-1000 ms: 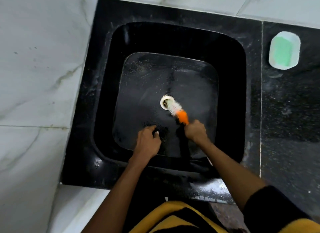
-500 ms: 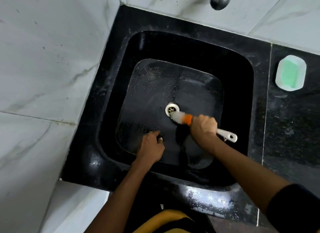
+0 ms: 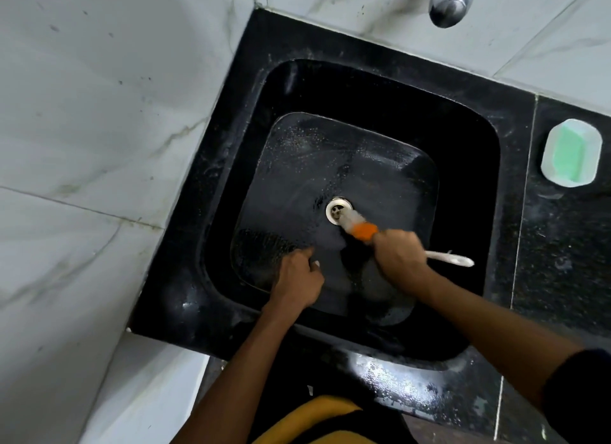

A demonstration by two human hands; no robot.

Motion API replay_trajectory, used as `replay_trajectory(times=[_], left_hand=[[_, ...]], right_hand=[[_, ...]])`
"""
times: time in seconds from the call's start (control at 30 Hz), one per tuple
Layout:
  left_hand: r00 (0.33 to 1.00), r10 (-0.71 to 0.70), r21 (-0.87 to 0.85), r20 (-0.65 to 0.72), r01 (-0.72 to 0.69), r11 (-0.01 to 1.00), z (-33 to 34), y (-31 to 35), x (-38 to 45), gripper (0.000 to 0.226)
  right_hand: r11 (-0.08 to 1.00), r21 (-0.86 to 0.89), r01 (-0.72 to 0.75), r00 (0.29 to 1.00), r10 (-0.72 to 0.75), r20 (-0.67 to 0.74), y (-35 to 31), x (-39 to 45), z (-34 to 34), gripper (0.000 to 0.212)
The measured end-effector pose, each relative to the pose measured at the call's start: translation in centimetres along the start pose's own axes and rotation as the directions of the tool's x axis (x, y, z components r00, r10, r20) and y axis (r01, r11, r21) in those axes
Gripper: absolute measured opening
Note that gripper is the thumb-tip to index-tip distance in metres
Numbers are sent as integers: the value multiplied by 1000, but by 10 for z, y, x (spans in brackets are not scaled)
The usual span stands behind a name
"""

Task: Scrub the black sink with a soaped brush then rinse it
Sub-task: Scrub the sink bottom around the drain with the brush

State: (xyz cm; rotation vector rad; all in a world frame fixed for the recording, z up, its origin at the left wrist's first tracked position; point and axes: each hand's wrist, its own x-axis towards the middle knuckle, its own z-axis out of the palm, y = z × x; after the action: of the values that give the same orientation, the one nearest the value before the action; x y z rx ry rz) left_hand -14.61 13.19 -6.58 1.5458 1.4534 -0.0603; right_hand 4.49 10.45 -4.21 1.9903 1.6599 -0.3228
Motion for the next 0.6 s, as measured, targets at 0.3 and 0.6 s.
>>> replay_trajectory(times=[0.3,0.6], left_hand=[[1000,-8,-10,26,8,1000,2,2,-1,30],[998,-42,-35,37,44,998,-1,2,-1,42]], right_hand=[[964,-120,239,965,-249,-81,-64,40,-43,31],[981,-193,9,999,0,51,61,22,-2,24]])
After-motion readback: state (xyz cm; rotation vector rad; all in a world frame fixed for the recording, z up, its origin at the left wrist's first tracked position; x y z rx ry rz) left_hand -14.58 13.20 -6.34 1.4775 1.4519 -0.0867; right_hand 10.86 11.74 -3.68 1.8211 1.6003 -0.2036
